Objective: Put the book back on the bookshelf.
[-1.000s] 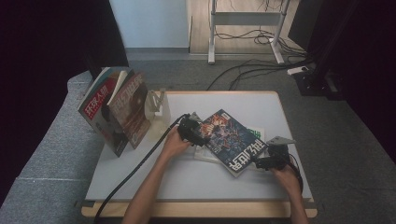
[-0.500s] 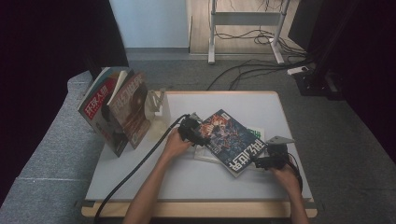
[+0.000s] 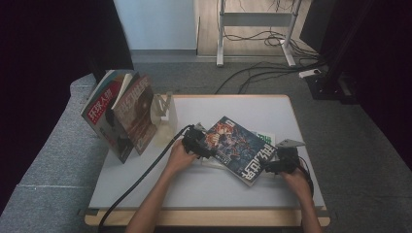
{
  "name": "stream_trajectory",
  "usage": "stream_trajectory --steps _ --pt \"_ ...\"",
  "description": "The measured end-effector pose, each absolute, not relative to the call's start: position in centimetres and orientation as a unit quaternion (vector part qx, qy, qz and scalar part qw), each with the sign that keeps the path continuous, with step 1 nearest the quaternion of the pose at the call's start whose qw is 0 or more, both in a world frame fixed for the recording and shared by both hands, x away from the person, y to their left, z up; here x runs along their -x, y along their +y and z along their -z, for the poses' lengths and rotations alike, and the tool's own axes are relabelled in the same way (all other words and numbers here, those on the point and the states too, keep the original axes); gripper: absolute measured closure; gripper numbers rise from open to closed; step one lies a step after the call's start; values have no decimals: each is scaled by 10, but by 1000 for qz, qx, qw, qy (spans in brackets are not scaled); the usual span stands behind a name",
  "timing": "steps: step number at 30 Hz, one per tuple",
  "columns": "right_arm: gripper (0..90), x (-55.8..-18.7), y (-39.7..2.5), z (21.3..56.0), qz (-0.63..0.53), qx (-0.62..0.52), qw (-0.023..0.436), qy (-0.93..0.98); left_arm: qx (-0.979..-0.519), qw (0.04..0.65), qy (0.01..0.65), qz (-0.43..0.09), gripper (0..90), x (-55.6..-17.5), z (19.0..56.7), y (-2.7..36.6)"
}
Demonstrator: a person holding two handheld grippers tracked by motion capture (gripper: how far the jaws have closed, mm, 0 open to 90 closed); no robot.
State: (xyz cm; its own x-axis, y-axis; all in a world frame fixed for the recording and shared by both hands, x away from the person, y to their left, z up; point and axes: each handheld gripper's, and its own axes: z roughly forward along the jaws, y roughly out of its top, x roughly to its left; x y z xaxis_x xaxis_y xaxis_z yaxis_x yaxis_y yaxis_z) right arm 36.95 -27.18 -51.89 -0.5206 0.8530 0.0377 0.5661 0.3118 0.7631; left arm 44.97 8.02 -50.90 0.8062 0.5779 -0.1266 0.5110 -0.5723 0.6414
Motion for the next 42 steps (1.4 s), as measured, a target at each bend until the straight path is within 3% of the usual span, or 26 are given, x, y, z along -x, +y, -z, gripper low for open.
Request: stream_trajectory --steps 15,22,42 --pt "0 -360 -264 518 -377 -429 188 799 -885 343 312 -54 0 -421 510 83" --pt "0 -368 -264 517 -373 -428 188 801 -893 321 306 -69 0 -406 510 80" --pt "0 -401 -259 515 -361 -428 183 808 -887 350 300 -32 0 -371 510 92"
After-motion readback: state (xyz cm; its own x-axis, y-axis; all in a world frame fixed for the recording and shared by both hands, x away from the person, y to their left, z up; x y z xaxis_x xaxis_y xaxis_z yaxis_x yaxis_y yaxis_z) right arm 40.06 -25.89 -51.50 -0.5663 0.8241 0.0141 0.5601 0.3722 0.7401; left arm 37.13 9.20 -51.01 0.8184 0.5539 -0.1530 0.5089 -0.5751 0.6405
